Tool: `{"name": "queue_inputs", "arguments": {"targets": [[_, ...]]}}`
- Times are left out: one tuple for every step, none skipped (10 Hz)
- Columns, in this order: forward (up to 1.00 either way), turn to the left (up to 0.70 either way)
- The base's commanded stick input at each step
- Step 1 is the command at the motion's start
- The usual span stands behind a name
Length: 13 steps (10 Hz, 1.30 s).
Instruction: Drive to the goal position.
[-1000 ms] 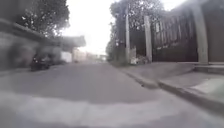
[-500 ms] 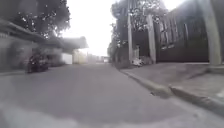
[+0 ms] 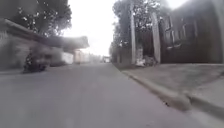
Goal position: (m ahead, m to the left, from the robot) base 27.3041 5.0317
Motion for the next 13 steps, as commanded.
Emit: {"name": "queue_inputs", "arguments": {"targets": [[1.0, 0.0], [1.0, 0.0], [1.0, 0.0], [1.0, 0.0], [1.0, 0.0], [1.0, 0.0], [1.0, 0.0], [1.0, 0.0], [1.0, 0.0], [1.0, 0.0], [1.0, 0.0], [1.0, 0.0], [1.0, 0.0]]}}
